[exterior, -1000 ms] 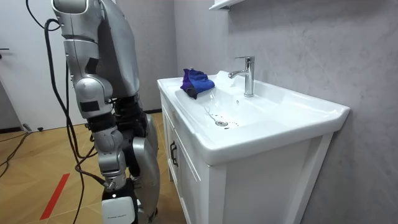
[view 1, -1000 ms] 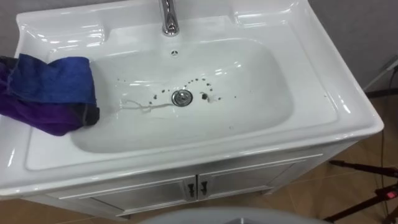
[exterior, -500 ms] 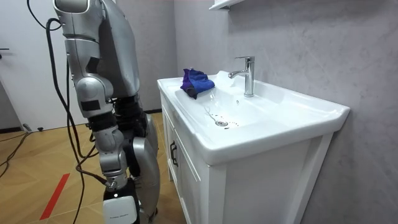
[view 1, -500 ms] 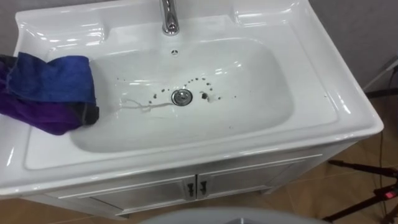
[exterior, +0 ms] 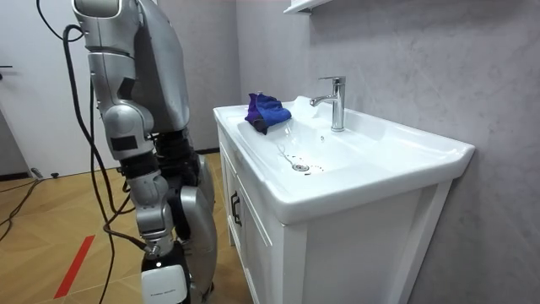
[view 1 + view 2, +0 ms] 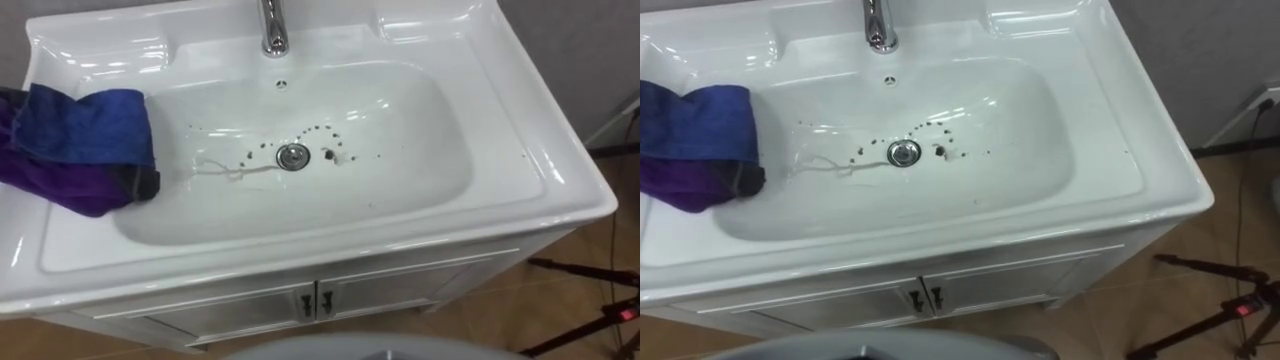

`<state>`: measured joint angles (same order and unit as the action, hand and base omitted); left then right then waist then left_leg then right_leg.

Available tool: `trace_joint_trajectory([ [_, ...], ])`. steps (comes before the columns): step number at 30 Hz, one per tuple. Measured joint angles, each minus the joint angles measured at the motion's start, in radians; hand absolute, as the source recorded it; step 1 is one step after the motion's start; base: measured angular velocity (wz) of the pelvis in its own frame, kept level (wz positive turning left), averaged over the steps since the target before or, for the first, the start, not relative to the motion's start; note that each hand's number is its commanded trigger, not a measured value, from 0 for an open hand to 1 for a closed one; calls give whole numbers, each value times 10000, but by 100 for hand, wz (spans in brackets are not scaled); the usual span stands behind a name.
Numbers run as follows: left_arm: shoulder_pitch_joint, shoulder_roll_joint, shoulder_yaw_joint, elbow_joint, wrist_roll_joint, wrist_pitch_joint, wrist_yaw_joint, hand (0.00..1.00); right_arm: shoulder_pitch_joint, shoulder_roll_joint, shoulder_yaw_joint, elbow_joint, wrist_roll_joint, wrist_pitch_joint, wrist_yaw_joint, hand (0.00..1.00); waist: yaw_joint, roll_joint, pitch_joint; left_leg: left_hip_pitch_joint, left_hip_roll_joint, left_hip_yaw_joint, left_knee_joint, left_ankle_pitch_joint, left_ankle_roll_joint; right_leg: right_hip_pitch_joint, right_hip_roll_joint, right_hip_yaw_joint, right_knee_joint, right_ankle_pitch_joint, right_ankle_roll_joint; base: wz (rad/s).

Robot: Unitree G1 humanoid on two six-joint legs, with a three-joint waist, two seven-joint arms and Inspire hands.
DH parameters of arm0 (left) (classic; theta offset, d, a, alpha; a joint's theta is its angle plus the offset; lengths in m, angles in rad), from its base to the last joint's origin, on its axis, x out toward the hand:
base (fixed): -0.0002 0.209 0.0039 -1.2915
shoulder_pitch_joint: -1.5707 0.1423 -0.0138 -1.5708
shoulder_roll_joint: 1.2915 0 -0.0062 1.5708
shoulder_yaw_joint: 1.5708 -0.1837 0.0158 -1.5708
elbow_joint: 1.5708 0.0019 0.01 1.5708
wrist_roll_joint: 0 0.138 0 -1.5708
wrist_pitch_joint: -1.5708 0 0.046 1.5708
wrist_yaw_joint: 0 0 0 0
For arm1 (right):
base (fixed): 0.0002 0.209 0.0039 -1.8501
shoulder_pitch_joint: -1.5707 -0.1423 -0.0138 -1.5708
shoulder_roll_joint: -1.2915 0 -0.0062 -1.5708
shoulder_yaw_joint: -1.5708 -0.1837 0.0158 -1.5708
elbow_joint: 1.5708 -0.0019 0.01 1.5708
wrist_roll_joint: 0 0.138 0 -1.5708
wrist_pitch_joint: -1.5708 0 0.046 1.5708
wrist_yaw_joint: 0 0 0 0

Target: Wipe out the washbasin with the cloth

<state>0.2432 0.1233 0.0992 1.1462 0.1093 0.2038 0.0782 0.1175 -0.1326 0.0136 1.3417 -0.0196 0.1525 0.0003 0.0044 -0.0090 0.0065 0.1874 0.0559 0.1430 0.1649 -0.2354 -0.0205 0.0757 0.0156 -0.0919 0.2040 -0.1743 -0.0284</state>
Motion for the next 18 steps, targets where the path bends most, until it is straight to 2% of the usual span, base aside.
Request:
trace_joint_trajectory([
  [4, 167, -5, 690, -3, -880, -132, 420, 0, 42, -8, -163, 8, -43, 16, -35, 0, 48, -20, 0, -5, -18, -124, 19, 0, 0, 94, -73, -204, 15, -42, -11, 12],
  [7, 152, 1, 1715, -70, -1889, -169, 1171, 0, 3, -67, -270, 47, 22, 15, -36, 0, 298, 70, -31, -22, -28, -264, 35, 0, 0, 117, -96, -319, 21, -45, -16, 13],
  [8, 177, 13, 2075, -213, -2247, -249, 1579, 0, 11, -111, -380, 69, 55, 16, -30, 0, 304, 97, -44, -27, -56, -432, 30, 2, 2, 158, -132, -447, 30, -82, -9, 30],
  [10, 244, 55, 2661, -565, -2716, -394, 2151, 0, 3, -247, -575, 62, 146, 5, -34, 0, 404, 190, -60, -21, -66, -492, 14, 2, 2, 234, -139, -467, 13, -100, -2, 19],
  [12, 325, 198, 3735, -1219, -3263, -658, 3092, 0, -22, -454, -888, 32, 169, -76, -99, 0, 802, 316, -70, -65, -77, -631, -39, -1, 1, 199, -148, -577, 30, -112, -14, 8],
  [14, 325, 447, 4031, -1595, -3868, -1018, 3952, 0, -208, -703, -1077, -49, 232, -96, -153, 0, 957, 436, -81, -189, -102, -693, -18, 0, 2, 93, -144, -667, 78, -130, -7, 12],
  [15, 406, 600, 4186, -1850, -4202, -1253, 4462, 0, -233, -873, -1126, -207, 335, -257, -219, 0, 1095, 537, -63, -209, -114, -717, 5, 2, 4, 79, -156, -724, 72, -129, -5, 4],
  [16, 409, 675, 4269, -1979, -4368, -1373, 4689, 0, -229, -936, -1129, -225, 457, -346, -254, 0, 1178, 549, -55, -204, -119, -710, 3, 2, 4, 78, -160, -724, 72, -130, -5, 0],
  [17, 429, 760, 4597, -2294, -4526, -1571, 5121, 0, -219, -1014, -1121, -322, 549, -516, -349, 0, 1390, 623, -97, -198, -121, -678, -5, 2, 5, 51, -161, -728, 84, -130, -5, 0],
  [18, 471, 796, 4851, -2597, -4532, -1762, 5565, 0, -247, -1052, -1124, -334, 548, -641, -397, 0, 1447, 697, -138, -197, -129, -712, -8, 3, 6, 41, -167, -750, 92, -136, 2, 6],
])
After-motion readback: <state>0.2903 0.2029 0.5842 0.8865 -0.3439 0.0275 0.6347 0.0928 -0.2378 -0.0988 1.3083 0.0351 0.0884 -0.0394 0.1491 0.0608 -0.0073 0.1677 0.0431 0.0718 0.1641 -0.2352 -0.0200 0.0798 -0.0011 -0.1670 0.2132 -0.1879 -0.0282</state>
